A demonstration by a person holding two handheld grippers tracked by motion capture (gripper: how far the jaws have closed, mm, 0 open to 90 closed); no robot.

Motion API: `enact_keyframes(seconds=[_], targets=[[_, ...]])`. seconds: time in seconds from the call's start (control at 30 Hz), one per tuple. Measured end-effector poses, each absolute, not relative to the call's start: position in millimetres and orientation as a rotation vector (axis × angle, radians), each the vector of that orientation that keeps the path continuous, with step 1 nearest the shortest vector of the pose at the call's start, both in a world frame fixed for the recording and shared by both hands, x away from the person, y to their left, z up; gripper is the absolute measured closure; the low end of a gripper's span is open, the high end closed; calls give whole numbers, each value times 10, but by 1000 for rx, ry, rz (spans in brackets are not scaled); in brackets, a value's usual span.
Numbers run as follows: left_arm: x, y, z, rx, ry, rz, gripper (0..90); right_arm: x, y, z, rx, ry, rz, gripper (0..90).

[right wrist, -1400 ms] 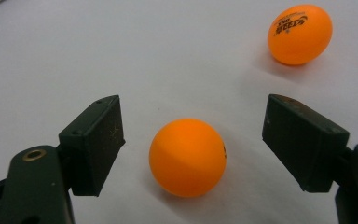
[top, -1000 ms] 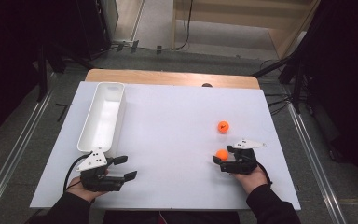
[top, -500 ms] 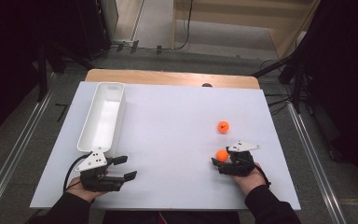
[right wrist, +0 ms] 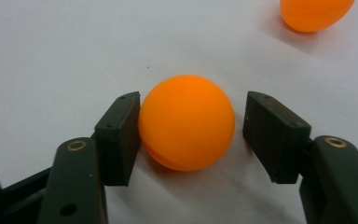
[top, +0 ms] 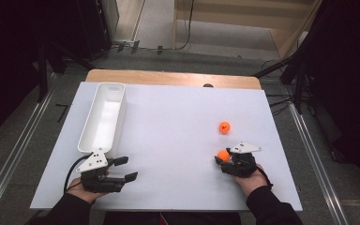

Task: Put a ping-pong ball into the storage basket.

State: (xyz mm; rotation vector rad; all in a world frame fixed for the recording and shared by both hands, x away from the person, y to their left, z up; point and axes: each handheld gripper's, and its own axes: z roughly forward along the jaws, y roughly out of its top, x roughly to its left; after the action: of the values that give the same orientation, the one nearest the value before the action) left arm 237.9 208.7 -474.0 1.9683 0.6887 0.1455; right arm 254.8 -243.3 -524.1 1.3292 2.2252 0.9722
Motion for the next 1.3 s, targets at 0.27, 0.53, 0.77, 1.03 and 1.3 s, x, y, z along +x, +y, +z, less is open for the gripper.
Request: enact_keyframes(seconds=[0.27, 0.53, 0.77, 1.03, 1.3], targets=[[2380, 2087, -4739, 1971, 688, 146, 314, 2537, -2430, -5241, 1300, 2240, 988, 481], [2376, 2081, -4739, 1973, 690, 140, 314, 2555, -2453, -5235, 1298, 2255, 1002, 483], [2379, 2084, -4738, 1974, 689, 140, 314, 2583, -2477, -5198, 1315, 2250, 1060, 483], [2380, 2085, -4738, 1975, 687, 140, 313, 2571, -2563, -5058, 1336, 2179, 1205, 484], [2379, 2083, -4739, 1975, 688, 138, 314, 2508, -2567, -4901, 1304, 2113, 1297, 483]])
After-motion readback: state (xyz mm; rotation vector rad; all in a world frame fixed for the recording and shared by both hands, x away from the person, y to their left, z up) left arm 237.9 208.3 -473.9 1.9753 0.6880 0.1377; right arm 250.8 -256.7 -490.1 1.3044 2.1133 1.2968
